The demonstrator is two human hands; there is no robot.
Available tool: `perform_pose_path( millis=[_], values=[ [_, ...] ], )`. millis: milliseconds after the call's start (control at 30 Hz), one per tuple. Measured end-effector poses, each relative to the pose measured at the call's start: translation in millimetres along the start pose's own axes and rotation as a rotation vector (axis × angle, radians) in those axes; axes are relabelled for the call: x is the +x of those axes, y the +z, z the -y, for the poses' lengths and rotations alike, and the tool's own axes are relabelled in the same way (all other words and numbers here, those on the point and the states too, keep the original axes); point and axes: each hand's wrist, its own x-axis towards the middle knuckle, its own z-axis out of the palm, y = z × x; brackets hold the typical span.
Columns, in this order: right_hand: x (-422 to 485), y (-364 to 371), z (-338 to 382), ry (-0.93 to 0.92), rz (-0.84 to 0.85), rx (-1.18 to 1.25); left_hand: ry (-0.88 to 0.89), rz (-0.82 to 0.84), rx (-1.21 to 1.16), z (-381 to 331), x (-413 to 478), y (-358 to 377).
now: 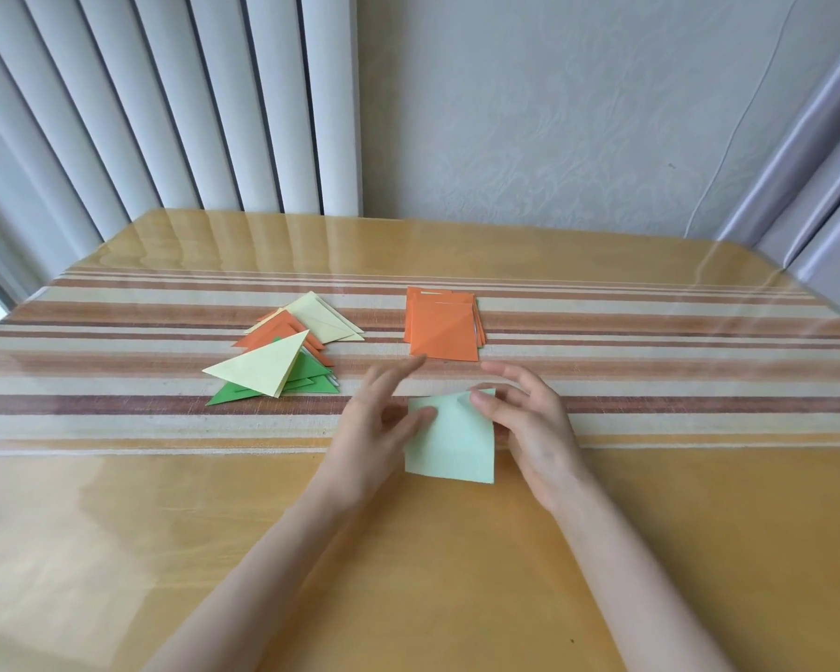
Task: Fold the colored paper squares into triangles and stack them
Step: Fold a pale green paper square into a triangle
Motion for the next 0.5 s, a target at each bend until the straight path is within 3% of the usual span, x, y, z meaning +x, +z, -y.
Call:
perform_pose_path(
  millis=[100, 200, 300, 500],
  values=[
    [-4, 7, -6, -0.050, -0.057, 0.125, -0.305, -0.103, -0.161, -9, 1, -2],
    [-9, 13, -8, -0.142, -0.085, 0.091, -0.524, -0.050, -0.418, -13, 1, -7],
    [-13, 13, -5, -0.155, -0.031, 0.028, -0.457, -0.010, -0.449, -18, 1, -13],
    [-6, 6, 11, 0.246, 0.164, 0.117, -0.415, 0.202, -0.362, -16, -1, -31]
  ],
)
